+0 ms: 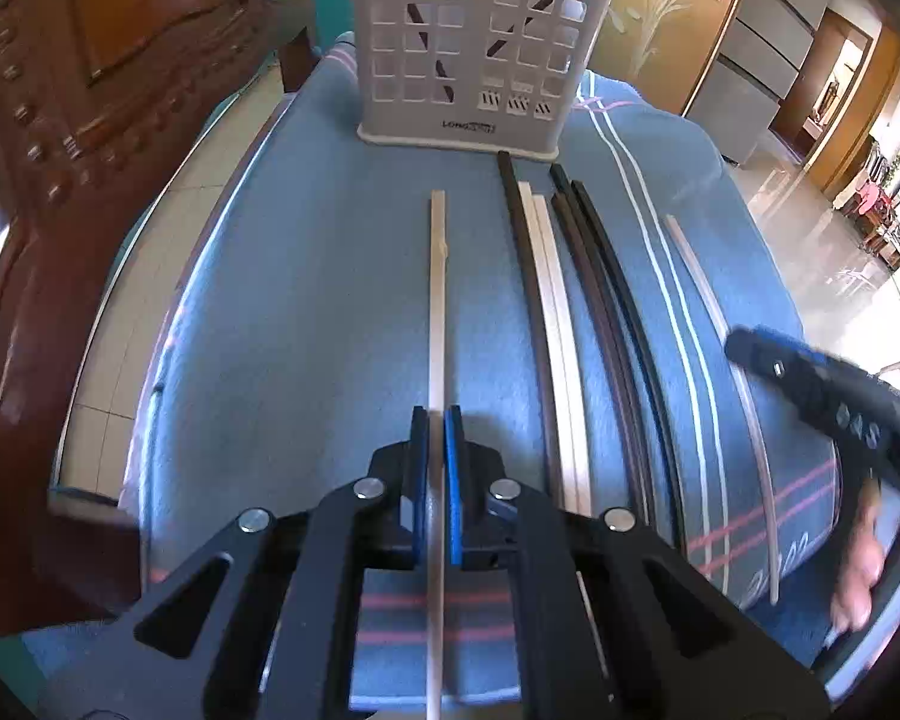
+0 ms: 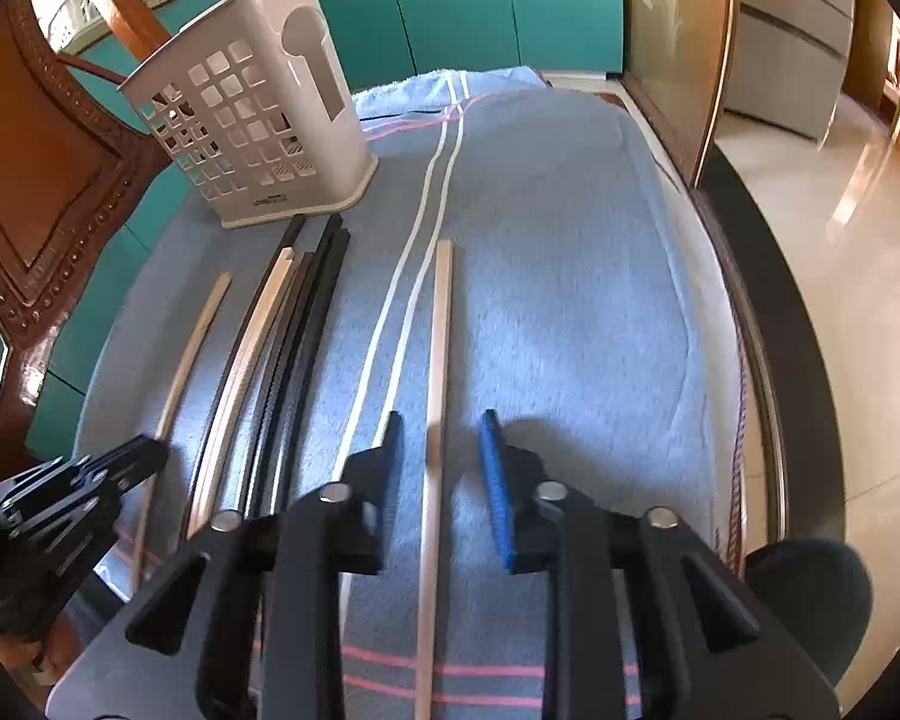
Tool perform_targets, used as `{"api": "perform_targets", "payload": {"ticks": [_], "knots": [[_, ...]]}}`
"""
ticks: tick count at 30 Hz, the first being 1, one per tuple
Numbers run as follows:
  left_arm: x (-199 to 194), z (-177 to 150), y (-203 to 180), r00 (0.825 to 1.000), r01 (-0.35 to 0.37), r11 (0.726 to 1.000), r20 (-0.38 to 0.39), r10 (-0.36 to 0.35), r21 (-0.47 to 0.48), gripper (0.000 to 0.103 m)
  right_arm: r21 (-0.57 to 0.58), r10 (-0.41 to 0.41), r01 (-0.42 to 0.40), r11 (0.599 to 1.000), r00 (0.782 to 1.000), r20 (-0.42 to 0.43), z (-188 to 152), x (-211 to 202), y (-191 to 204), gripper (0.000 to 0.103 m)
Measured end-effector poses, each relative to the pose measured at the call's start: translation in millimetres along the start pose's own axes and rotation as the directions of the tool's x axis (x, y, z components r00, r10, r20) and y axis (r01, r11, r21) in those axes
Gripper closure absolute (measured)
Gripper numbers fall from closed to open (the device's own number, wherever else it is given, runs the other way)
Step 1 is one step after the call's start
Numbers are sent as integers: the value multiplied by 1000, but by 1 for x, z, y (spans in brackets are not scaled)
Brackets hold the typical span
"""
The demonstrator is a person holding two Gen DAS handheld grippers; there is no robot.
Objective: Organize utensils
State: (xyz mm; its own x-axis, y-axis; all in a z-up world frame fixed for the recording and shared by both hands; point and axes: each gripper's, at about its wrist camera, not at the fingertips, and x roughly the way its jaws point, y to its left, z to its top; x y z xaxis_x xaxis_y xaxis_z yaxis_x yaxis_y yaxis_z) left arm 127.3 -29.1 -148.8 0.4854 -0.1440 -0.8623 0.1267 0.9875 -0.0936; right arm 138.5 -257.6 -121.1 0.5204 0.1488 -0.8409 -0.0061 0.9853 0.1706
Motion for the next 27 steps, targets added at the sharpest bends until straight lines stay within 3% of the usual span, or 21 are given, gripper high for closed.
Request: {"api": "perform_targets", "payload": {"ticks": [9, 18, 27], "knots": [[16, 26, 2, 999, -32, 999, -5, 32, -15, 91, -139, -127, 124, 983, 992, -12, 17, 23, 21, 75], [31, 50, -12, 994, -105, 994, -14, 105, 30, 78, -162, -146, 144, 976, 989, 2, 27, 32, 25, 75], [35, 60, -3, 993, -122, 992, 4, 121, 17, 63, -162, -137, 139, 977, 990, 25, 26, 34, 25, 75]]}}
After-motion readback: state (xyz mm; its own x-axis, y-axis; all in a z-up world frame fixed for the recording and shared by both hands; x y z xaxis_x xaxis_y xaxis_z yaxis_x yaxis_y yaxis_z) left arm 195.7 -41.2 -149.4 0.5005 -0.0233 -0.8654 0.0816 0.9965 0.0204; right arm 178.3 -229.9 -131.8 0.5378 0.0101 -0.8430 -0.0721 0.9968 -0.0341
